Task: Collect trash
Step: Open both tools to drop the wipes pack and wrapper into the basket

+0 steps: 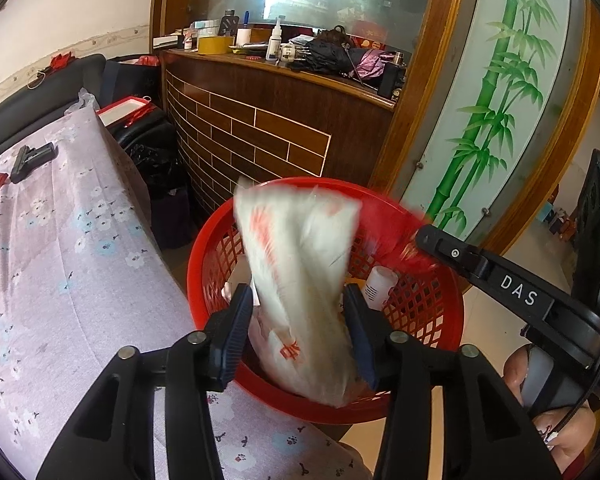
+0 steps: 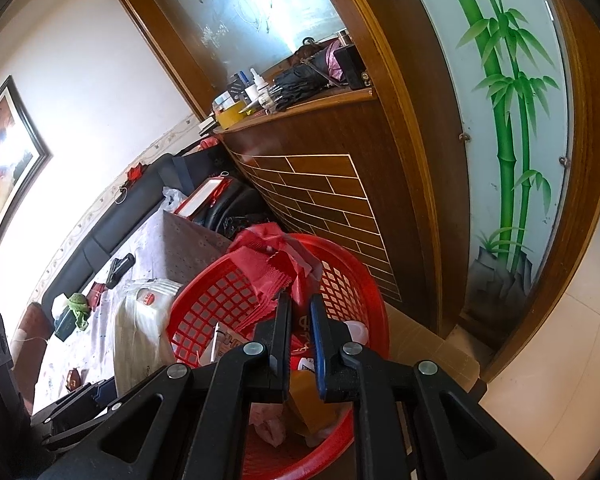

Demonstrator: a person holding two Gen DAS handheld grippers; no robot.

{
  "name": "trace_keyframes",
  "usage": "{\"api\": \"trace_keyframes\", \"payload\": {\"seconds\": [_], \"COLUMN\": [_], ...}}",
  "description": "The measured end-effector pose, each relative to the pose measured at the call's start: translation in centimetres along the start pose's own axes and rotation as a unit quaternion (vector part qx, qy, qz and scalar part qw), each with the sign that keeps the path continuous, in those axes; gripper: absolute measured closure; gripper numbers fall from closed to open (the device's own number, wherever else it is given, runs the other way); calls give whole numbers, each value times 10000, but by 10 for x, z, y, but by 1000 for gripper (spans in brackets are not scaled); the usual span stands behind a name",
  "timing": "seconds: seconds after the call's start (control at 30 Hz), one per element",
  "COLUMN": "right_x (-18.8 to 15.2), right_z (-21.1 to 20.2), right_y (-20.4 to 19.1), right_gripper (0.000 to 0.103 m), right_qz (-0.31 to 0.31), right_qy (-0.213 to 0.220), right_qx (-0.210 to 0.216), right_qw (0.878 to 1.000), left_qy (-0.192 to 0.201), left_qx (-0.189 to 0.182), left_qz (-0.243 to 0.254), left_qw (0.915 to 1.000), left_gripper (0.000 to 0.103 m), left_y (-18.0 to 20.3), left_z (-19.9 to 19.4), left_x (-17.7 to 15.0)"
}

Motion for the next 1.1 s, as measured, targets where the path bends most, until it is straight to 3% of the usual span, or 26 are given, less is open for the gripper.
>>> {"api": "trace_keyframes", "payload": {"seconds": [0.1, 0.43, 0.87, 1.1], "right_x": [-1, 1, 1, 0], "right_z": [-2, -12, -20, -22], "right_y": [1, -5, -14, -23], "right_gripper": [80, 74, 51, 38], "right_qz": [15, -35, -100, -133], "right_qy": [16, 116, 183, 201], "right_qx": [4, 24, -29, -40], "right_qw": [10000, 9999, 9998, 9997], "left_qy": [59, 112, 165, 235], "left_qx": [35, 108, 155, 195], "left_qz": [-4, -50, -175, -310], "left_qw": [10000, 9999, 9996, 9991], "left_gripper": [45, 41, 40, 35], "left_y": [0, -6, -20, -32], "left_z": [-2, -7, -19, -29], "left_x": [0, -1, -5, -7]}}
Point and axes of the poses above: each gripper's, at about its wrist camera, not at the fingertips, and z roughly the way its jaws point, y to its right, x to its top, the point moved 5 cm from there along z, roughly the way its jaws point, and after that the axes turned 13 degrees about x, right-handed, at the moved point
